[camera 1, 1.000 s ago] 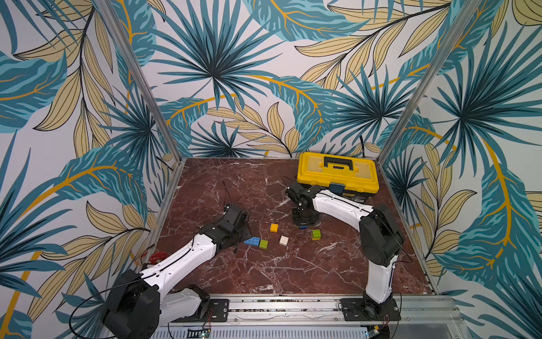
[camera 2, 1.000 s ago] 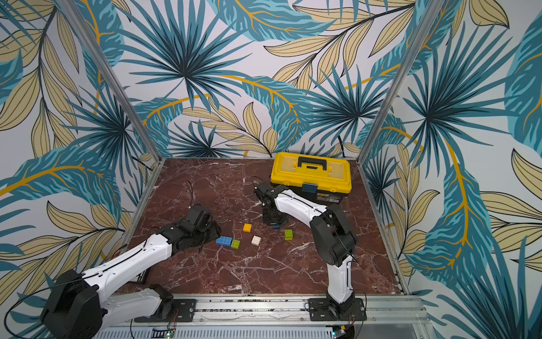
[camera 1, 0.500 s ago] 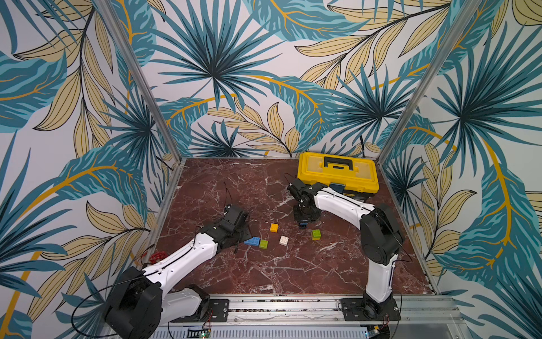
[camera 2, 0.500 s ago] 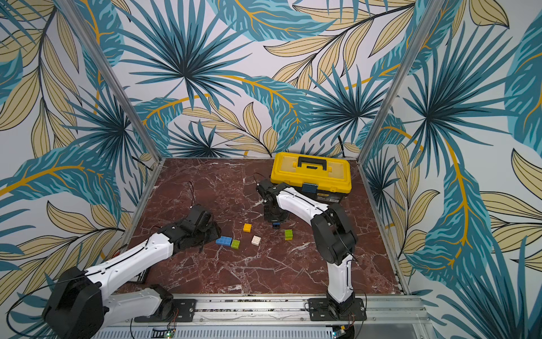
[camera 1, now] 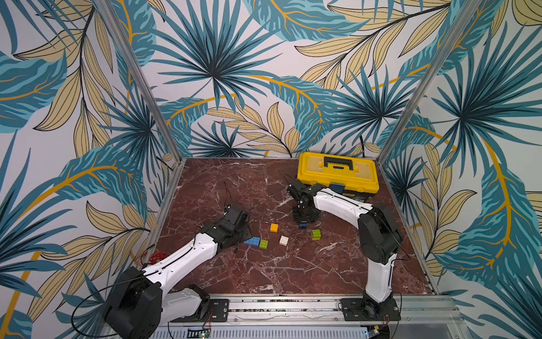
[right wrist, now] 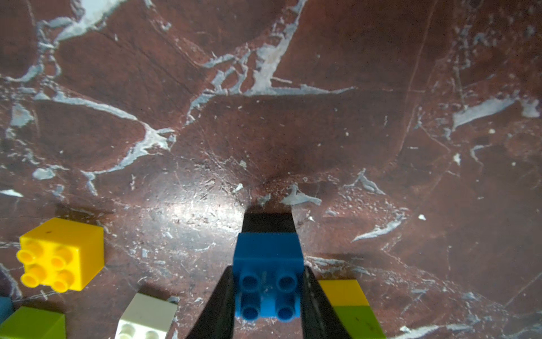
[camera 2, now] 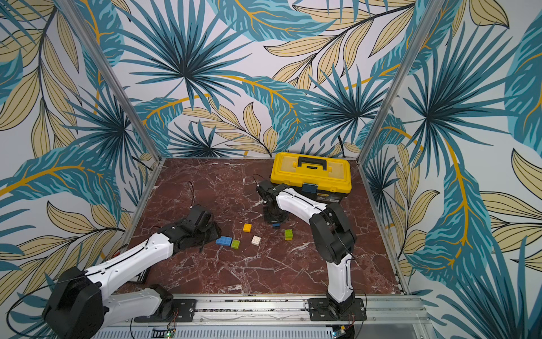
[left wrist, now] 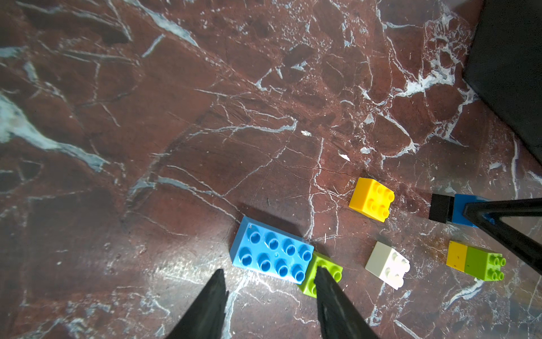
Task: Assemble the number 4 with lego
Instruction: Assemble the lego brick with the lego brick.
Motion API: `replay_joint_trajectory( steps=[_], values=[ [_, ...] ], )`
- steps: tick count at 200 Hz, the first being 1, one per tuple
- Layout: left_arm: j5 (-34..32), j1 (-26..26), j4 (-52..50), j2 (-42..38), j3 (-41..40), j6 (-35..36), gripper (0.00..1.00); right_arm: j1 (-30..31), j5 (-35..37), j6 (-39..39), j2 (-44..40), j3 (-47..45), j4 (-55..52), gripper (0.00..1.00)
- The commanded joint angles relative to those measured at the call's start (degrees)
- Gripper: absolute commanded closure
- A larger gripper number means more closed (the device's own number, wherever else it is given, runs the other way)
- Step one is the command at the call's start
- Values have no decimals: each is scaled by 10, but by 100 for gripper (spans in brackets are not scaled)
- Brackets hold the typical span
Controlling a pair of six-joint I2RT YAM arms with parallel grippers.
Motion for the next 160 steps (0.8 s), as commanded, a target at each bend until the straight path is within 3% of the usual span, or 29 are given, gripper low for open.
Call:
replay_joint_trajectory(
  steps=[1,91,160],
  values=[
    [0,4,3,-5,-8,-2,48,-2,-17,-16,26,-42,-13,76],
    [-10,5,-1,-19,-15,-3,48,0,-17,-10,-8,-119,11,79],
    [-7,10,-2,-17,-4,-2,48,0,-24,2,59,-125,-34,85]
  ],
)
